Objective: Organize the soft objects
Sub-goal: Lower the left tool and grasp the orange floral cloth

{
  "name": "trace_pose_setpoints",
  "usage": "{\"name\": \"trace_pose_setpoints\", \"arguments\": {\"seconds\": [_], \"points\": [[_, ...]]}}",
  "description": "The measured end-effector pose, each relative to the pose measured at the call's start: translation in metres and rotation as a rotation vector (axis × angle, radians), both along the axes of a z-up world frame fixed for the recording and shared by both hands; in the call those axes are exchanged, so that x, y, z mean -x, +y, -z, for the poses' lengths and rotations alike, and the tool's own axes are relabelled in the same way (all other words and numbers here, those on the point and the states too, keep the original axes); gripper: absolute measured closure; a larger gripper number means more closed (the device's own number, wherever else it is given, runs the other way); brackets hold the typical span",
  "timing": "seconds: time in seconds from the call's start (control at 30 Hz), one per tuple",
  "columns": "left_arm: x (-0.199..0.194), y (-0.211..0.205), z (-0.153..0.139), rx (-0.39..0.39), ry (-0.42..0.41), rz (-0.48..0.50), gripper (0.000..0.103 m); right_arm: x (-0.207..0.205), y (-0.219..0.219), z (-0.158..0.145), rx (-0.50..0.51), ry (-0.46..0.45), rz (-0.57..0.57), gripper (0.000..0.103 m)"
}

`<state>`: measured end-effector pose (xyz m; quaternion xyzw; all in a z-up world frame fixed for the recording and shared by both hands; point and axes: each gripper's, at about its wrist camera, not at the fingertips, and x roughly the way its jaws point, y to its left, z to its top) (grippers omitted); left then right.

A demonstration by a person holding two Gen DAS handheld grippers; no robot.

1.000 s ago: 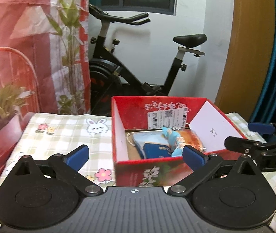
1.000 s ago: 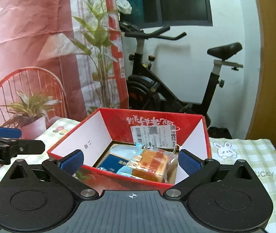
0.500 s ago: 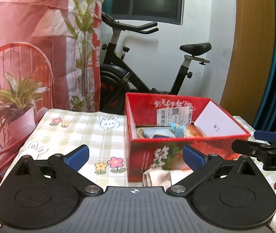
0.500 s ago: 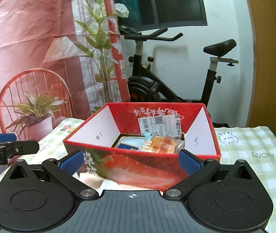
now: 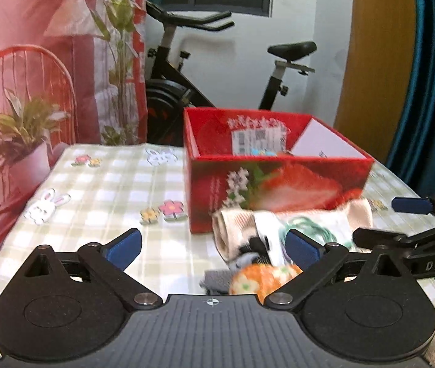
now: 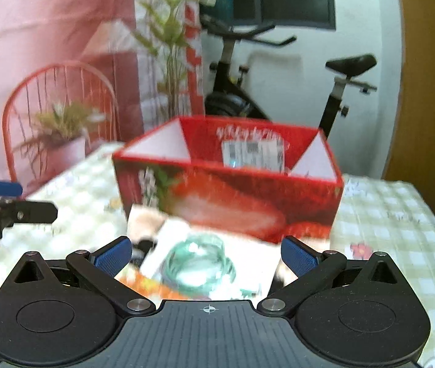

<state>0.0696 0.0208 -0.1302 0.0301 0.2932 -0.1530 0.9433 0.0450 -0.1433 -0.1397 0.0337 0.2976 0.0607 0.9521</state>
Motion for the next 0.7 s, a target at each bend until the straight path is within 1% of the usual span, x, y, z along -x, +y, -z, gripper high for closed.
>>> {"name": "trace_pose_setpoints", "arguments": {"seconds": [0.07,0.13,0.2,0.3,0.37,0.5,0.57,0.63,0.7], "points": [[0.001,-0.002,0.006,0.008,0.029,0.027,0.008,0.005,0.0,0.006,-0.015,0.039,0.015,0.0],[0.001,-0.005,0.012,0.017,0.063,0.048,0.016,0.009,-0.001,0.015,-0.042,0.086,0.023,0.001],[-0.002,-0.005,0.019,0.034,0.097,0.062,0.021,0.013,-0.005,0.024,-0.058,0.119,0.033,0.005],[-0.006,-0.007,0.03,0.068,0.149,0.082,0.026,0.015,-0.01,0.036,-0.068,0.164,0.044,0.015],[-0.01,-0.008,0.038,0.085,0.181,0.094,0.029,0.014,-0.011,0.043,-0.078,0.186,0.05,0.027],[-0.018,-0.011,0.054,0.102,0.241,0.103,0.034,0.011,-0.009,0.047,-0.075,0.199,0.039,0.028],[-0.022,-0.013,0.06,0.117,0.268,0.113,0.042,0.01,-0.006,0.049,-0.068,0.202,0.033,0.028],[-0.024,-0.014,0.065,0.12,0.287,0.12,0.069,0.01,-0.005,0.049,-0.062,0.203,0.032,0.028],[-0.023,-0.016,0.066,0.102,0.272,0.116,0.081,0.011,-0.006,0.048,-0.061,0.199,0.032,0.028]]}}
